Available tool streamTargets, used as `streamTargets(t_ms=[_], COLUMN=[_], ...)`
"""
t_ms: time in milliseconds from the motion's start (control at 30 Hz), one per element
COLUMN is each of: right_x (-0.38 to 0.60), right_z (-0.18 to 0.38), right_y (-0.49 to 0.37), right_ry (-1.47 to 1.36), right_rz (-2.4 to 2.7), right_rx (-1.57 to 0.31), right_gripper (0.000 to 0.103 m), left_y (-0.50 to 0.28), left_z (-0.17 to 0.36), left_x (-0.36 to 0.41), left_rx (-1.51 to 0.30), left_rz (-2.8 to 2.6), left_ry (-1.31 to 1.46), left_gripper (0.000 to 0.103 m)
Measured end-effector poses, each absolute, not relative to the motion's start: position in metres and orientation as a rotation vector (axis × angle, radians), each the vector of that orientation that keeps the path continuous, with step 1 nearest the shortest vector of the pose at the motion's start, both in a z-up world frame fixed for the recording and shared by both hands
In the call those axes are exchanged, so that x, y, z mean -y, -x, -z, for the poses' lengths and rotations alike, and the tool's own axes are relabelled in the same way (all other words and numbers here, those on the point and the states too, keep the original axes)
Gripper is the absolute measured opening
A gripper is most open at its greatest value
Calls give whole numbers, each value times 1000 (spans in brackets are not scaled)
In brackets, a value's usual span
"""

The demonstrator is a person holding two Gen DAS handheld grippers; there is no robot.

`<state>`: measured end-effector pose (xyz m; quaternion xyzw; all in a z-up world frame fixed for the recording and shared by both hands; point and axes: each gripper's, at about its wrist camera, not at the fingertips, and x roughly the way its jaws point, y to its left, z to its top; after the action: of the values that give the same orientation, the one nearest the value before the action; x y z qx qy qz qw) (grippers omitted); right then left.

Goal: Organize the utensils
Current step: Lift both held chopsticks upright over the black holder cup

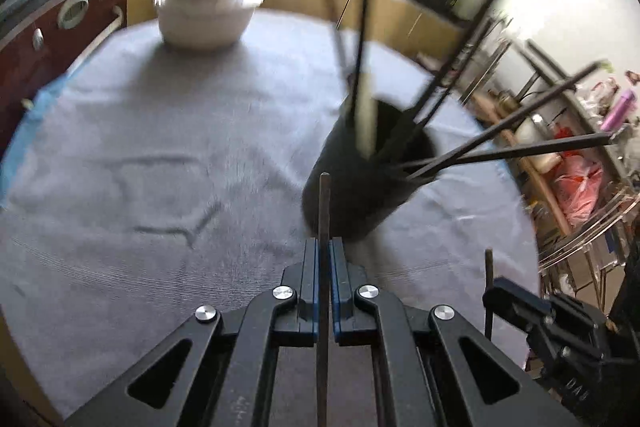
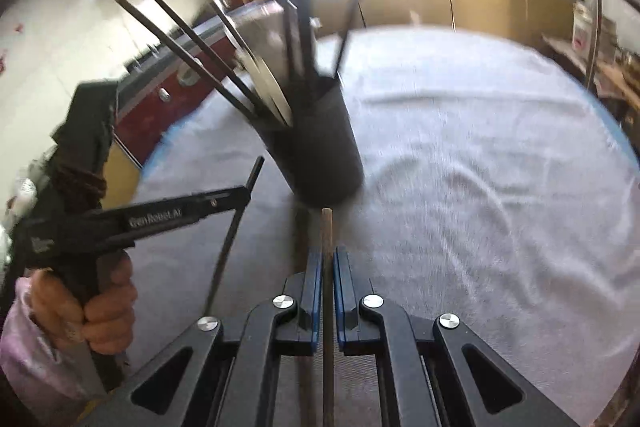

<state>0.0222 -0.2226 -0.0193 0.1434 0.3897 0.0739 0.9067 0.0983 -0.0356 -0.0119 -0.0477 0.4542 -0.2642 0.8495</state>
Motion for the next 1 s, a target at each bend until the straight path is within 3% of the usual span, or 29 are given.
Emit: streamTargets(t_ms=[400,1000], right_x=[208,200], right_z=[-65,-164], right_y=[12,-24], right_ry=[-351,-275], right_rz=[-174,-115], right_rx=[-472,-275], right_gripper=[6,6], left_y=[-70,-101], left_z=[-68,-157], left_x=[29,53], left_rx=[-695,-520], left_rz=[597,608], left_ry=[90,31], left_gripper=[5,5])
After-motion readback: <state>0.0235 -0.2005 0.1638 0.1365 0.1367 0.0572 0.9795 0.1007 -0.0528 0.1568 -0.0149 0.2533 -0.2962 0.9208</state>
